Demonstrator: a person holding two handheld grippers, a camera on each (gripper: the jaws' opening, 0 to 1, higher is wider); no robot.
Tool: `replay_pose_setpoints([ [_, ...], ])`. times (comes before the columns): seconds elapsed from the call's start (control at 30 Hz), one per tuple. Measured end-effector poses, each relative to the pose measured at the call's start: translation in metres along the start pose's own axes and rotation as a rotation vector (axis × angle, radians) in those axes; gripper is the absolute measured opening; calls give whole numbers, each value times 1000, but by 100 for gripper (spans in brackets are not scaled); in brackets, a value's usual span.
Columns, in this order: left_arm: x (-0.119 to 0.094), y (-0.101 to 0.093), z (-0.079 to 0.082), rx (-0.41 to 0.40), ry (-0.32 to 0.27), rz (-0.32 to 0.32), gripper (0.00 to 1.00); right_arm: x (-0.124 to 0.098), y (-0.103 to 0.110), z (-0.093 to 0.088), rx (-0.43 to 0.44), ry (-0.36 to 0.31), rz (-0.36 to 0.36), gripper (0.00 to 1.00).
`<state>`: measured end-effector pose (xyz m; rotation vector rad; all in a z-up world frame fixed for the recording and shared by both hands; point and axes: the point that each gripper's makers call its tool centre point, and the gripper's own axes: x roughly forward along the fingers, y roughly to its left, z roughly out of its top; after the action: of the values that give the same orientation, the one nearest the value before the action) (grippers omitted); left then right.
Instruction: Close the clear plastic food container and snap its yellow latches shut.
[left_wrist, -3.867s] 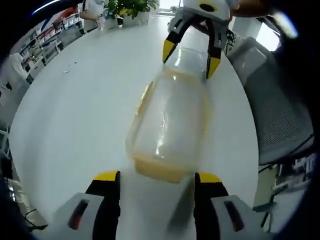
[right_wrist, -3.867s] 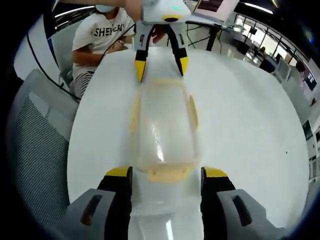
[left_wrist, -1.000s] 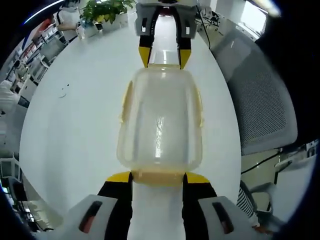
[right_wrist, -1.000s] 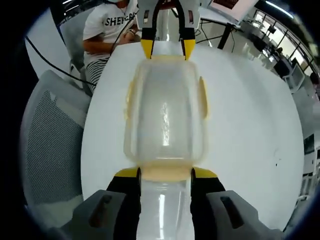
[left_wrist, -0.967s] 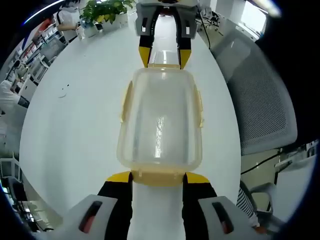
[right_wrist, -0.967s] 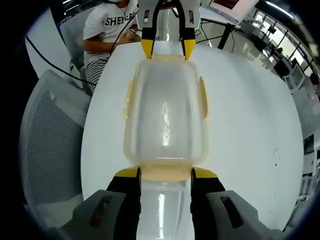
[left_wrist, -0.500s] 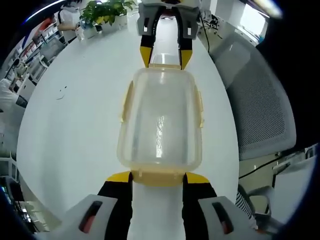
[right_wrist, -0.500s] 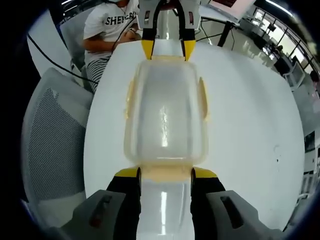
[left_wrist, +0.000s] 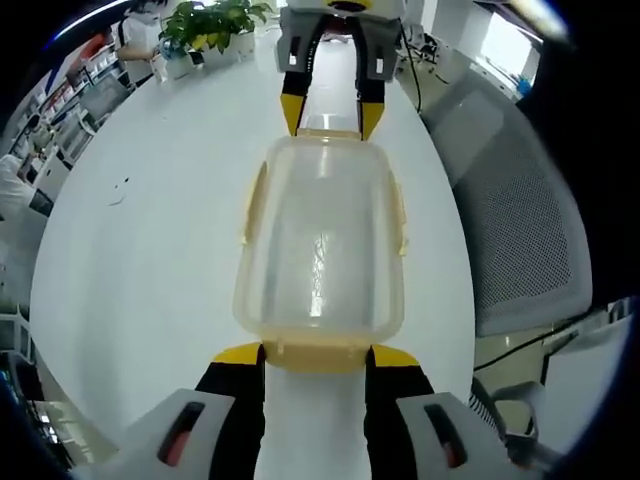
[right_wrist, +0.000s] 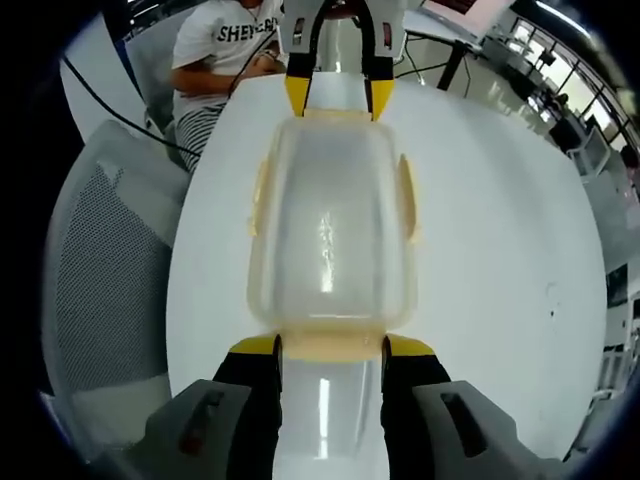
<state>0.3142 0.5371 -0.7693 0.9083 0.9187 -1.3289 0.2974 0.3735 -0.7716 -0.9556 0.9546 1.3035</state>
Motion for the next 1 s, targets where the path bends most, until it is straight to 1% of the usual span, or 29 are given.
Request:
replay_pose_setpoints([
  [0.1, 4, 0, 3, -2, 3, -1, 33, -1, 0, -6, 3, -6, -2, 35],
  [0.2, 9, -3, 10, -3, 4, -4, 33, -3, 2, -14, 4, -2, 0, 35],
  [0.33, 13, -4, 23, 1, -8, 3, 33, -4, 1, -26, 16, 6, 1, 35],
  [0.5, 19, -4, 35, 8, 0, 2, 33, -9, 3, -38, 20, -7, 1, 35],
  [0.77, 25, -7, 55, 10, -2, -1, 33, -16, 4, -59, 25, -13, 7, 35],
  [0.93, 31, -8, 65, 11, 7, -3, 33, -19, 5, -70, 23, -12, 6, 35],
  [1.0, 33, -9, 72, 3, 6, -8, 33, -20, 5, -77, 18, -5, 0, 35],
])
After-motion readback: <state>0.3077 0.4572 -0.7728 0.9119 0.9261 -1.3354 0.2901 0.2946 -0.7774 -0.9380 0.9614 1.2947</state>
